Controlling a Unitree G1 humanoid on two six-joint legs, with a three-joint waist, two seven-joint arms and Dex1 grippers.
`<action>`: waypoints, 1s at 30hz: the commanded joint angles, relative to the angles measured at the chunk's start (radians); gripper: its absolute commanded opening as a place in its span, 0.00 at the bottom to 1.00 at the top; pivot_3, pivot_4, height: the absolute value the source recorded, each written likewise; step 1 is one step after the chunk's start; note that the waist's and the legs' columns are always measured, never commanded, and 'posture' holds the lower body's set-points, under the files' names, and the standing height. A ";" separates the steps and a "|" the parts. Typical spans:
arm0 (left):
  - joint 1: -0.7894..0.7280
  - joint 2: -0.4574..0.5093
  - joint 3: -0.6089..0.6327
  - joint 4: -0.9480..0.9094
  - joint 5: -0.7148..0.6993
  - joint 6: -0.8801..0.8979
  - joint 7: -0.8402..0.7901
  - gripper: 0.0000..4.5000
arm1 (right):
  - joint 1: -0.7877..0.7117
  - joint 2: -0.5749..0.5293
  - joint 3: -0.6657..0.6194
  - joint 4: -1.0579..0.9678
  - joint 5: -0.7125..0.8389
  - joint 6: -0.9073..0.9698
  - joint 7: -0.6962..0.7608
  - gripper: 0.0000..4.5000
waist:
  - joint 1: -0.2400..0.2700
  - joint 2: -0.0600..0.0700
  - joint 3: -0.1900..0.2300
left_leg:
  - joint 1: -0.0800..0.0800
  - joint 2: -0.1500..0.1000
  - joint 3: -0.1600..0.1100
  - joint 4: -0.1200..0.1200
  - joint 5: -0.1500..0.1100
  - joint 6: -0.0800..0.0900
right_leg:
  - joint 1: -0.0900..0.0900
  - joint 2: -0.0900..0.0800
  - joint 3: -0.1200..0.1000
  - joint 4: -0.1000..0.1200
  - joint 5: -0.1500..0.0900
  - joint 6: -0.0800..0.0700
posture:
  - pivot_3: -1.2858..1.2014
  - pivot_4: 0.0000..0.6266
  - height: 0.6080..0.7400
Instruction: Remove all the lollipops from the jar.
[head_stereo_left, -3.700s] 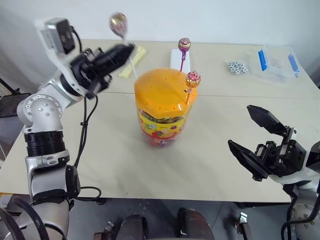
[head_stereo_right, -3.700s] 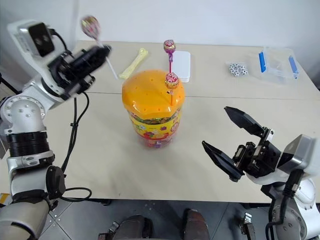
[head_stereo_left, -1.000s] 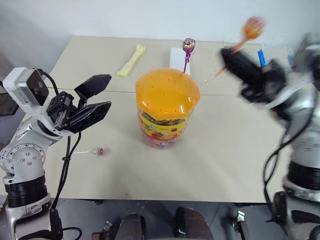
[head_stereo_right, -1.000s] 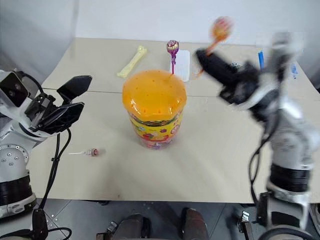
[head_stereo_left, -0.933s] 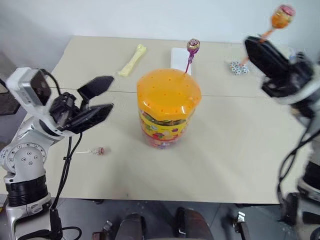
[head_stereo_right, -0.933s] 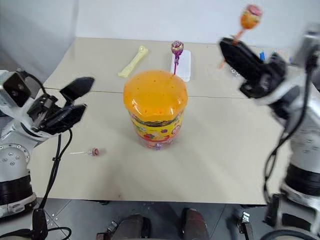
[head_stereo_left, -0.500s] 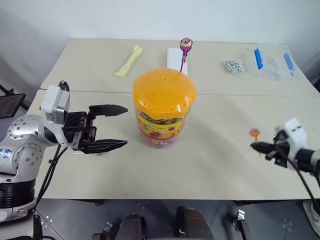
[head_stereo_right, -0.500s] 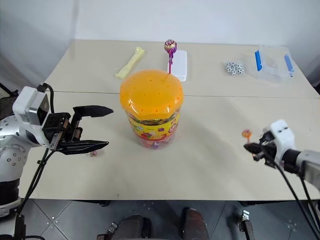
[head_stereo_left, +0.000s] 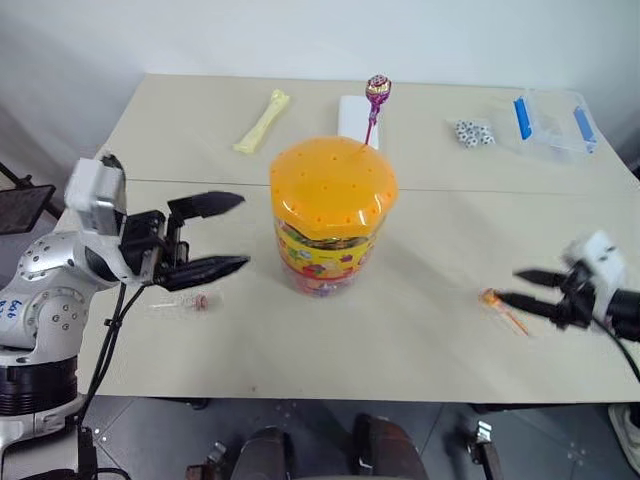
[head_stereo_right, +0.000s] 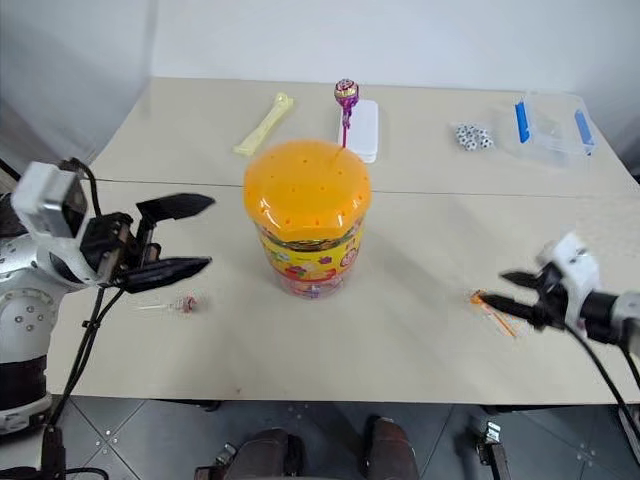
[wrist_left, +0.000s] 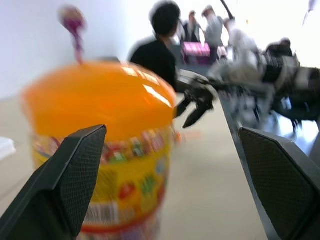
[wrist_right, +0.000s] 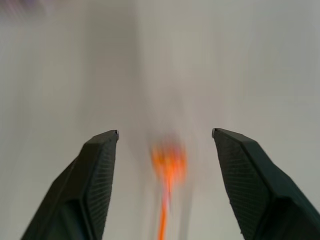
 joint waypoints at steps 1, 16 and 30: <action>0.002 -0.068 0.130 0.026 -0.110 0.011 0.151 1.00 | -0.289 0.142 -0.033 -0.120 0.253 0.038 -0.119 0.67 | -0.022 0.002 0.001 | 0.001 0.002 0.000 0.000 0.000 0.000 | 0.000 0.001 0.000 0.000 0.000 -0.001 | 0.52 0.24 1.00; -0.019 -0.113 0.093 0.028 -0.086 -0.004 0.180 1.00 | -0.871 0.390 0.327 0.106 0.106 0.301 -0.354 0.67 | -0.022 0.002 0.001 | -0.005 0.001 -0.009 0.004 -0.001 -0.003 | -0.002 0.000 -0.010 0.008 0.001 -0.002 | 0.52 0.24 1.00; -0.025 -0.144 0.083 0.030 -0.081 -0.036 0.180 1.00 | -0.947 0.488 0.322 0.171 0.091 0.323 -0.297 0.04 | -0.028 0.002 0.001 | -0.005 0.002 -0.009 0.004 -0.001 -0.003 | -0.003 0.000 -0.010 0.008 0.001 -0.002 | 0.52 0.24 1.00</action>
